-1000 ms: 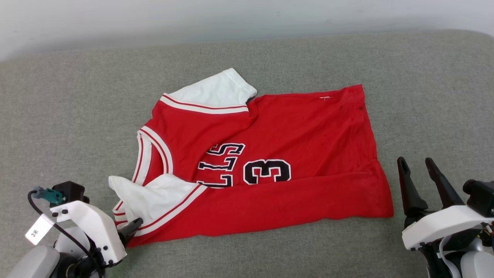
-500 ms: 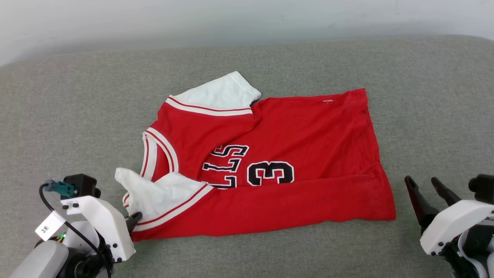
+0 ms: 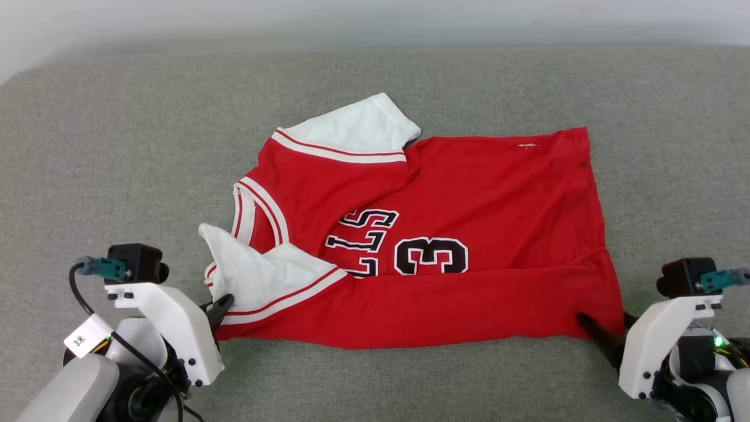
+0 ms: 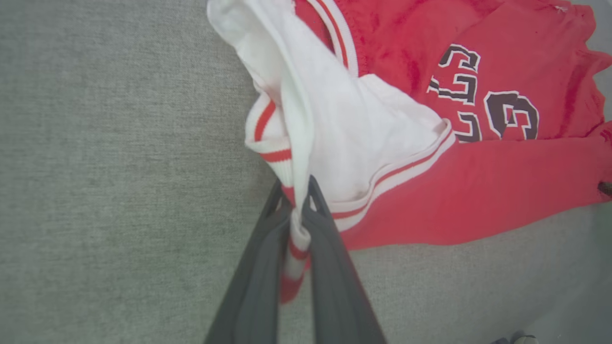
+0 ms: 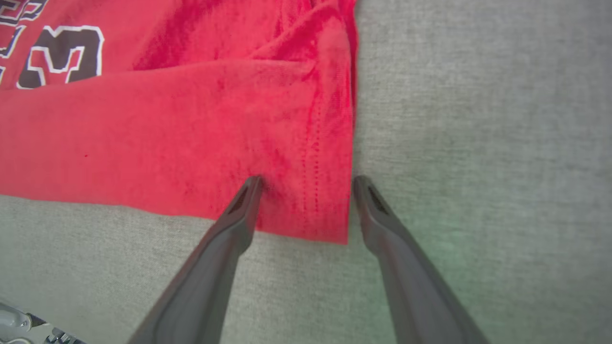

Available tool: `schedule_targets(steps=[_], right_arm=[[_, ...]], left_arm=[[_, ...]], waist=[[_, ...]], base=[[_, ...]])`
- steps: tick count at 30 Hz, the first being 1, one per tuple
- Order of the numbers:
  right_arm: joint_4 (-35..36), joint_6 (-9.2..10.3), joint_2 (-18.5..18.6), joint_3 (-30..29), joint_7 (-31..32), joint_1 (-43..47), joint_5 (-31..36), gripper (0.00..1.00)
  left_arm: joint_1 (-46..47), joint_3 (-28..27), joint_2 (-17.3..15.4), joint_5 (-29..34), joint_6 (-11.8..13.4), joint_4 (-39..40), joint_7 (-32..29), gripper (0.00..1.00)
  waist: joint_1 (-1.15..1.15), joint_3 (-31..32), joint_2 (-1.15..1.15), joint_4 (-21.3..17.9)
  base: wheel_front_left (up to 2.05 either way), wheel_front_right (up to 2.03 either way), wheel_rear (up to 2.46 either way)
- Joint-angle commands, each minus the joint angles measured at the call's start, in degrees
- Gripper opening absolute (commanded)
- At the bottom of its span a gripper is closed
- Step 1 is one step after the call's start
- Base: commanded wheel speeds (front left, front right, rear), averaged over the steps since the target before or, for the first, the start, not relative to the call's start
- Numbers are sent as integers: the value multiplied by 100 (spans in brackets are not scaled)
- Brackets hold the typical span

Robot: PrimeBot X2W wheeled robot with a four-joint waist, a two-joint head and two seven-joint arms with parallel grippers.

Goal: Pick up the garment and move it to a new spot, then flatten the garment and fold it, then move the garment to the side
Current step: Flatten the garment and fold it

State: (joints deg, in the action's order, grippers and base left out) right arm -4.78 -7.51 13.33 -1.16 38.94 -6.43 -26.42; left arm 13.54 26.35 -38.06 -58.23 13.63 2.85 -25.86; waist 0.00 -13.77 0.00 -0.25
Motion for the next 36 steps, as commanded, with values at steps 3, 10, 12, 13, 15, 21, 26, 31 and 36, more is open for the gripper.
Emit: schedule_targets(steps=[3,10,12,13,15,21,26,31,36], right_arm=[[-411,5,-55,255,121,-93,-133,100],[-865,-3,-40,625,95,-196,-368,0],[-845,5,73,591,-19,-282,-391,0],[-822,5,125,571,-75,-316,-406,0],[-744,8,216,528,-142,-382,-426,0],[-510,7,344,432,-142,-293,-461,0],[-269,7,327,376,-15,147,-461,0],[43,7,218,266,92,725,-405,0],[284,7,30,40,229,1244,-326,0]], left_arm=[[103,40,81,27,4,-3,42,0],[32,13,117,3,-8,-60,135,0],[-1,-4,93,46,3,-43,188,0],[-15,-9,81,68,7,-19,221,0],[-55,-20,38,101,41,33,275,0],[-278,-23,5,152,106,167,410,0],[-724,-35,-72,89,251,314,472,0],[-1260,-102,-245,-16,450,497,440,0],[-1713,-158,-255,-221,568,574,420,0]], waist=[[0,-181,0,76],[0,-237,0,81],[0,-179,0,64],[0,-140,0,56],[0,-47,0,37],[0,258,0,3],[0,709,0,-11],[0,1041,0,-25],[0,1148,0,-22]], base=[[0,0,0],[0,0,0],[0,0,0],[0,0,0],[0,0,0],[0,0,0],[0,0,0],[0,0,0],[0,0,0]])
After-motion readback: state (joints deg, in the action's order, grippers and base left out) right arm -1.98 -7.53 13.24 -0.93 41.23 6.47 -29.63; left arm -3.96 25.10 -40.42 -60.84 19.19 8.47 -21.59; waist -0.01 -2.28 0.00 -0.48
